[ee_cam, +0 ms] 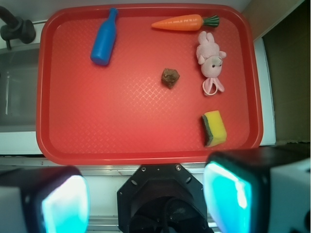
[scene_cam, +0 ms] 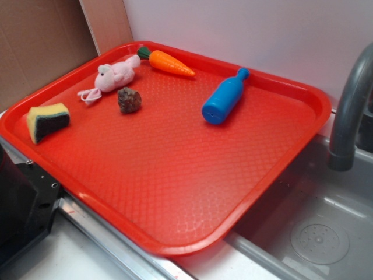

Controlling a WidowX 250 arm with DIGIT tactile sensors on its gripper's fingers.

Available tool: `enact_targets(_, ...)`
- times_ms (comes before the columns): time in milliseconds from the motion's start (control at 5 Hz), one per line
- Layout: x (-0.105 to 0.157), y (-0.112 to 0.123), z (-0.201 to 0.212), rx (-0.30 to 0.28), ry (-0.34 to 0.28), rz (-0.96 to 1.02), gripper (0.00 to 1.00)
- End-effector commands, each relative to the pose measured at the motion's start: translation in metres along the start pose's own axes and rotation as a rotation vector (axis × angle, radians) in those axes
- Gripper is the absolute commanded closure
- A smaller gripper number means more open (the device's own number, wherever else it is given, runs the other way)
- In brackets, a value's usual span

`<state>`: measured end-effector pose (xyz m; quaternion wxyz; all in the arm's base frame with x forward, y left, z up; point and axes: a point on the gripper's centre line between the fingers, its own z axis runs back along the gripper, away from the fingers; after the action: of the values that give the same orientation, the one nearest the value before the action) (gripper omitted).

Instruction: Grab the blue bottle.

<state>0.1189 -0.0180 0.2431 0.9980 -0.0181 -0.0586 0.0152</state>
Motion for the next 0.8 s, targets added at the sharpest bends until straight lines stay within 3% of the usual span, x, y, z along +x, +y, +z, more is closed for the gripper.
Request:
enact_targets(0, 0.0, 0.0, 0.0, 0.0, 0.0, 0.0, 0.0)
enact_targets(200, 0.032, -0.023, -0.039, -0.015, 0.002, 0.127, 0.0)
enact_targets(400, 0.067, -0.035, -0.068, -0.1, -0.018, 0.245, 0.0)
enact_targets(600, 0.096, -0.035, -0.098, -0.081, -0.016, 0.36, 0.0)
